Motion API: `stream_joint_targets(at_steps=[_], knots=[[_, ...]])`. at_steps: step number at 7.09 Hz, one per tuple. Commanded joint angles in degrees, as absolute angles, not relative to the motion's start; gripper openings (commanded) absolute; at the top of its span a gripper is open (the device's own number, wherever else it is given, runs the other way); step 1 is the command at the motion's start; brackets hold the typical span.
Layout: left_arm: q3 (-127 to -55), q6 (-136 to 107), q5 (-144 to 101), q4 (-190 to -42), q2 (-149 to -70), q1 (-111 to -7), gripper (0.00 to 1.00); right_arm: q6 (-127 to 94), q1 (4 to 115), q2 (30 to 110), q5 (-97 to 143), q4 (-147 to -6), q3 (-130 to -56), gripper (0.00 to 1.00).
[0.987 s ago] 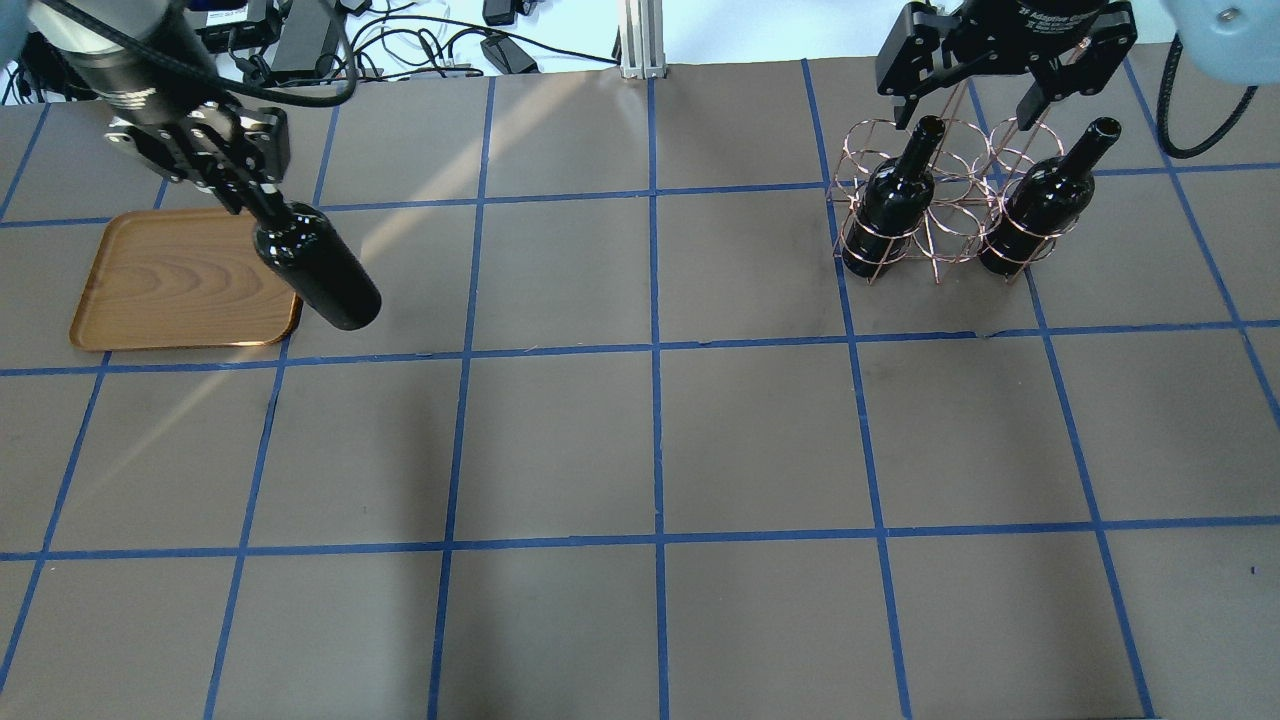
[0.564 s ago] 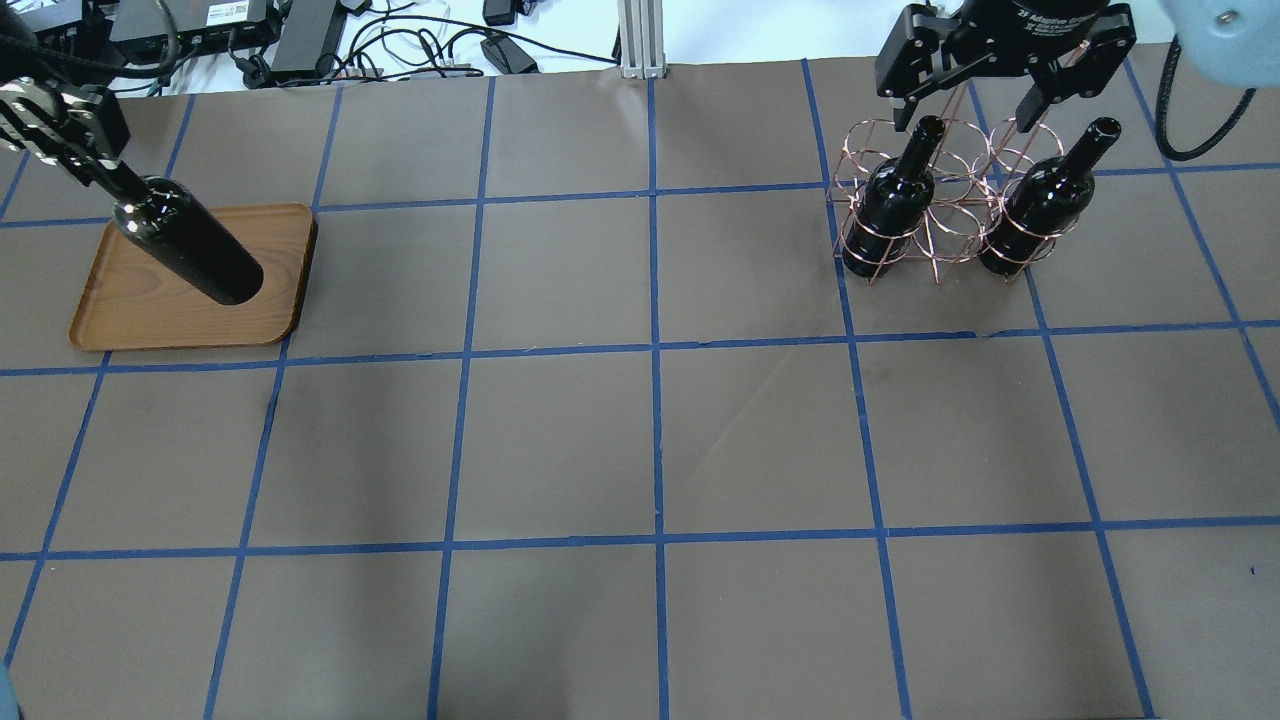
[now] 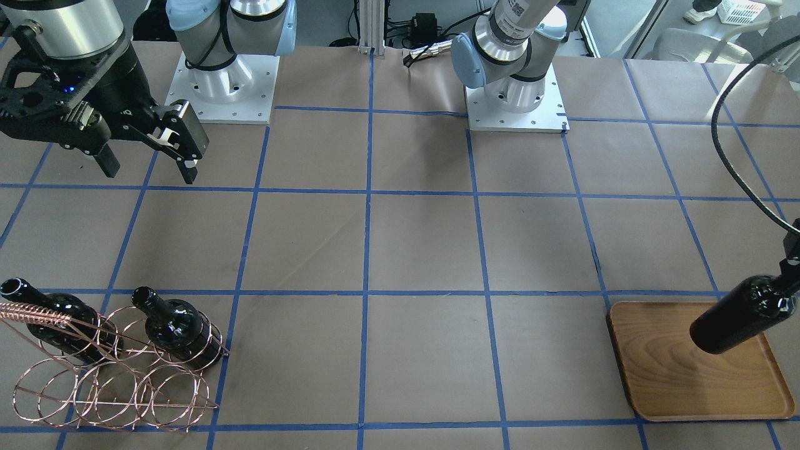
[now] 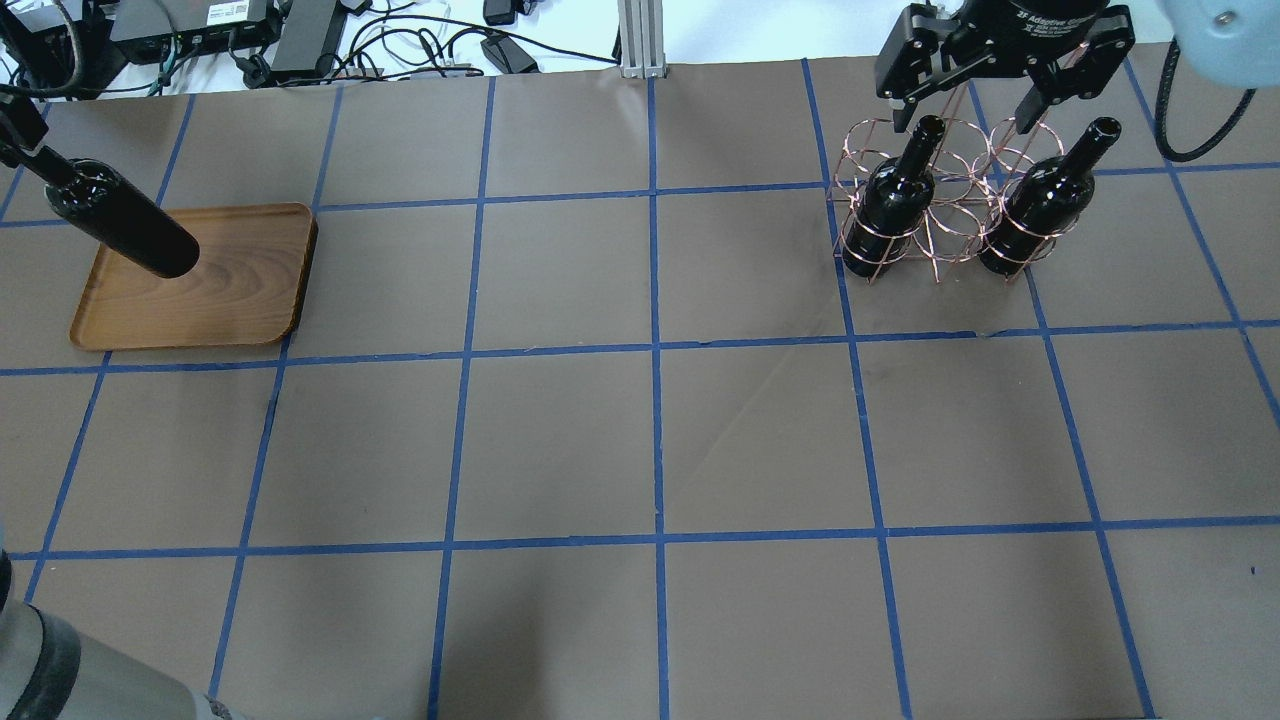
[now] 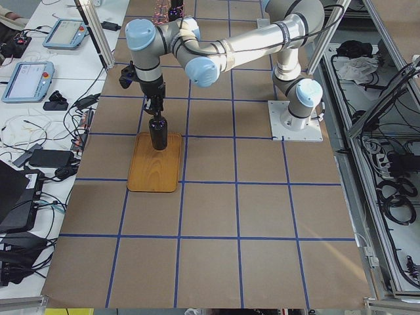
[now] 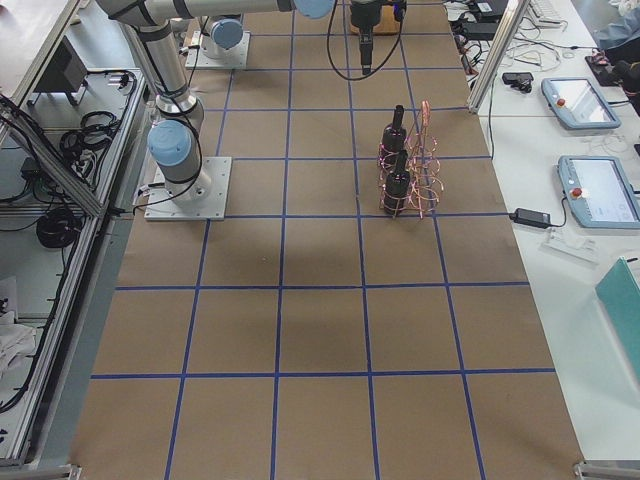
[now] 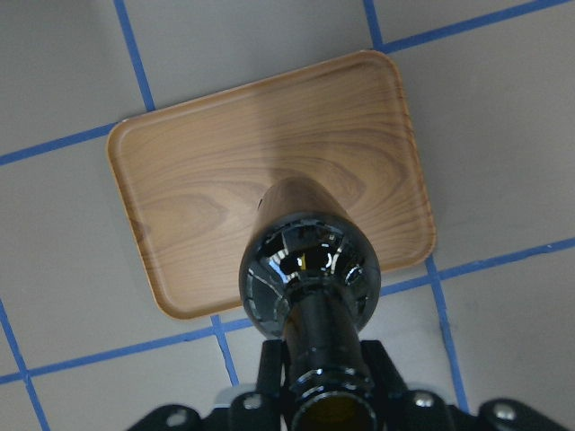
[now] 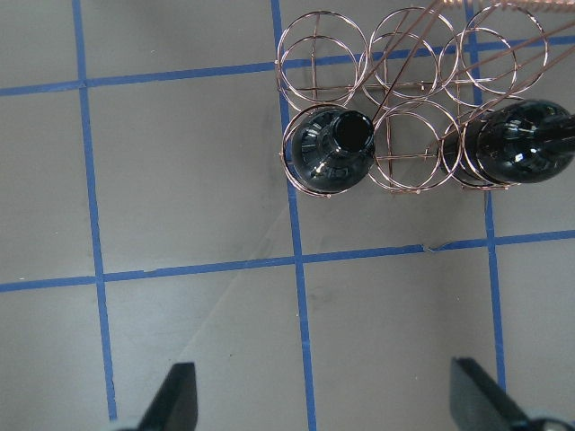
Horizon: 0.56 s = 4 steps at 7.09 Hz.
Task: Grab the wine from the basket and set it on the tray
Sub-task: 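Lower the bottle upright onto the wooden tray with the left gripper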
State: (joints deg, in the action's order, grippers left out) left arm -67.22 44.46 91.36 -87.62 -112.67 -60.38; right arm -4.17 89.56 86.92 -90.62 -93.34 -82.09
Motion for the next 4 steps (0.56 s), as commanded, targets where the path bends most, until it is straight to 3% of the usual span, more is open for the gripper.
stream_joint_targets(at_steps=[1, 4], knots=[[-66.4, 45.6, 88.3, -85.3, -116.7, -59.9, 0.0, -4.1, 89.6, 86.9, -90.6, -93.3, -82.2, 1.0], [-66.3, 48.0, 90.3, -83.9, -118.4, -59.4, 0.0, -4.1, 89.6, 86.9, -90.6, -93.3, -82.1, 1.0]])
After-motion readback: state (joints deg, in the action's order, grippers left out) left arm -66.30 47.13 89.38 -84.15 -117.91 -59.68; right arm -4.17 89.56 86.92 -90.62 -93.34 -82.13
